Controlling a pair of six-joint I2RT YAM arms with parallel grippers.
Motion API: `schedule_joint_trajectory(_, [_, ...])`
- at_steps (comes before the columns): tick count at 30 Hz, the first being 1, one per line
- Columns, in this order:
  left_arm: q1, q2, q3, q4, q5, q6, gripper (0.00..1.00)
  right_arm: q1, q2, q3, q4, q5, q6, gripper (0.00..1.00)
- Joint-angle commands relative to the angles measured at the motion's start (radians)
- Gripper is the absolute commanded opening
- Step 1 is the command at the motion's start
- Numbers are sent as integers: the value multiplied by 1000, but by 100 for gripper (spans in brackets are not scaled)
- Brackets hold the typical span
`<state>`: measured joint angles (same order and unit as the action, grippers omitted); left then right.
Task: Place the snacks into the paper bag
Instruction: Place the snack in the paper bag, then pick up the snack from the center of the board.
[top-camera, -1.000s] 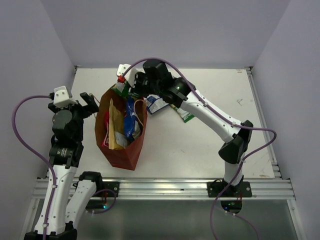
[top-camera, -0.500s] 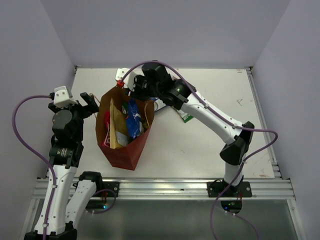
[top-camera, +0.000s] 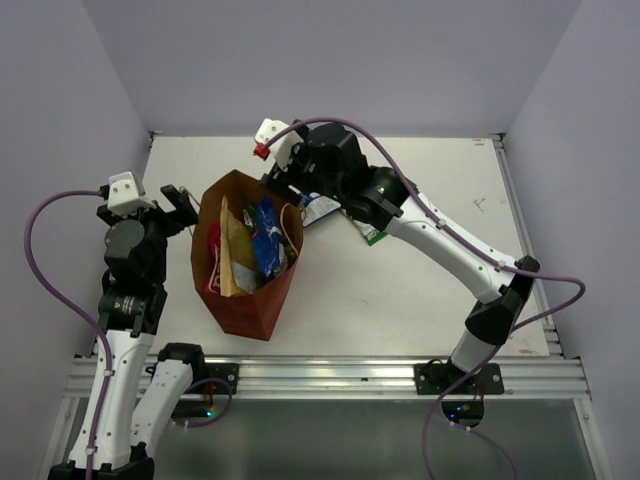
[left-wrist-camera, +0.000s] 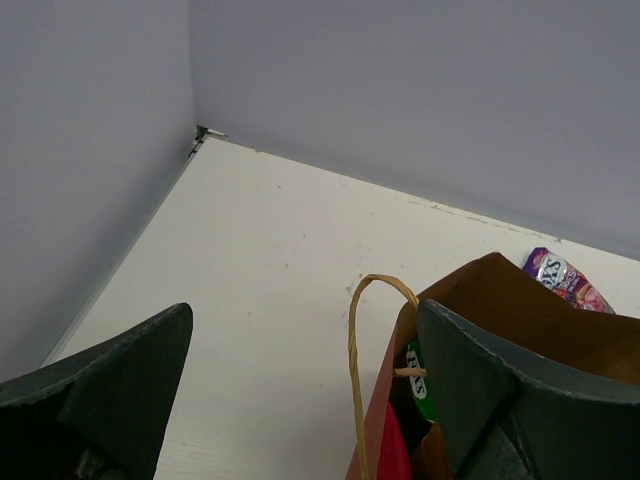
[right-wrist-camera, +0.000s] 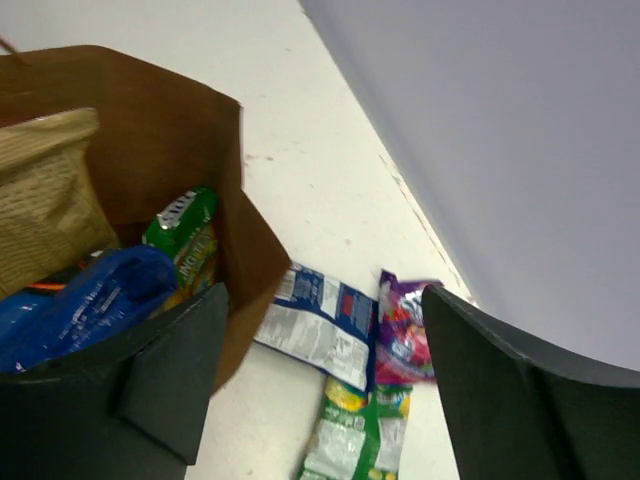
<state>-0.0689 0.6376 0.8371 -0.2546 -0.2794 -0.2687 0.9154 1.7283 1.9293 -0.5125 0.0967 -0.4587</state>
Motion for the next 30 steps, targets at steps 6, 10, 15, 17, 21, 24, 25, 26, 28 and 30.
schedule_joint_trajectory(6, [-8, -1, -4, 48, 13, 13, 97, -75, -214, -217, 127, 396, 269, 94])
schedule_joint_trajectory(10, [-8, 4, -3, 46, 17, 13, 97, -223, -347, -387, 147, 374, 522, 98])
schedule_joint_trajectory(15, [-8, 7, -3, 46, 17, 13, 97, -394, -449, -637, 186, 362, 840, 98])
schedule_joint_trajectory(17, [-8, 7, -3, 44, 17, 13, 97, -457, -461, -688, 190, 354, 915, 98])
schedule_joint_trajectory(21, [-8, 7, -3, 46, 16, 11, 97, -544, -446, -794, 189, 315, 1086, 99])
schedule_joint_trajectory(24, [-8, 7, -3, 46, 16, 13, 97, -598, -429, -857, 216, 276, 1167, 99])
schedule_joint_trajectory(25, [-8, 7, -3, 46, 16, 13, 97, -608, -423, -874, 251, 240, 1183, 98])
schedule_joint_trajectory(26, [-8, 7, -3, 44, 16, 13, 97, -631, -415, -892, 273, 221, 1201, 98])
schedule_joint_trajectory(28, [-8, 5, -3, 43, 16, 13, 97, -667, -375, -943, 313, 161, 1252, 98])
schedule_joint_trajectory(30, [-8, 5, -3, 41, 16, 13, 97, -682, -346, -955, 330, 130, 1288, 97])
